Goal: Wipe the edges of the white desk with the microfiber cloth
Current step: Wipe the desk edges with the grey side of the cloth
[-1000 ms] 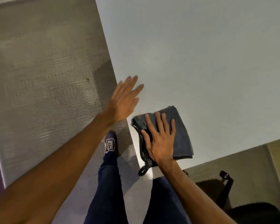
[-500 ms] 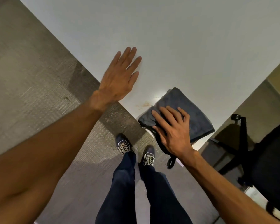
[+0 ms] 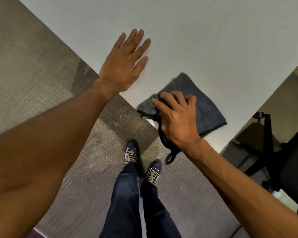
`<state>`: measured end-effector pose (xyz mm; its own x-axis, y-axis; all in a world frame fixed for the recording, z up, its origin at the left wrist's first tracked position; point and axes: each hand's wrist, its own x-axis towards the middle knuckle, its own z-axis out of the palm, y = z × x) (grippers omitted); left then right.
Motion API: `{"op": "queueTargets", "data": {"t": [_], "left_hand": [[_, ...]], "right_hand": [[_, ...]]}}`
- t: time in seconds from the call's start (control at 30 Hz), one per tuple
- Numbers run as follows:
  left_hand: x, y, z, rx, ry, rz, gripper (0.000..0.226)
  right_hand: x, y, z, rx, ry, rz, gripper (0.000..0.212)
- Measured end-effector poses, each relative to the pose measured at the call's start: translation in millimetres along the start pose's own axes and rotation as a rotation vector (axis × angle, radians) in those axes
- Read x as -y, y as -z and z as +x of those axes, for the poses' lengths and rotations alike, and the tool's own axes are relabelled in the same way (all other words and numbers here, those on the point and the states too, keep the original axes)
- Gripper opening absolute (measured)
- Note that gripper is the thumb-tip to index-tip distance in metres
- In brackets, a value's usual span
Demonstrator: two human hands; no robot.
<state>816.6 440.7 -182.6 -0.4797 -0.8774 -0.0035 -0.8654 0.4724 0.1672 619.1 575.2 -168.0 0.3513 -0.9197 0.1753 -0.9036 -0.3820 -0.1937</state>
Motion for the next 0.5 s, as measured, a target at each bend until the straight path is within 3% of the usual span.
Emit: {"op": "queueTargets", "data": {"t": [0.1, 0.33, 0.5], "left_hand": [[-2, 0, -2, -0.007, 0.005, 0.001, 0.054], [3, -2, 0, 0.011, 0.013, 0.016, 0.056], [2, -3, -1, 0.008, 0.005, -0.005, 0.055]], "right_hand": [[-4, 13, -32, 0.015, -0.015, -0.026, 0.035], [19, -2, 23, 0.036, -0.046, 0.011, 0.03], [8, 25, -42, 0.088, -0.009, -0.052, 0.038]]}}
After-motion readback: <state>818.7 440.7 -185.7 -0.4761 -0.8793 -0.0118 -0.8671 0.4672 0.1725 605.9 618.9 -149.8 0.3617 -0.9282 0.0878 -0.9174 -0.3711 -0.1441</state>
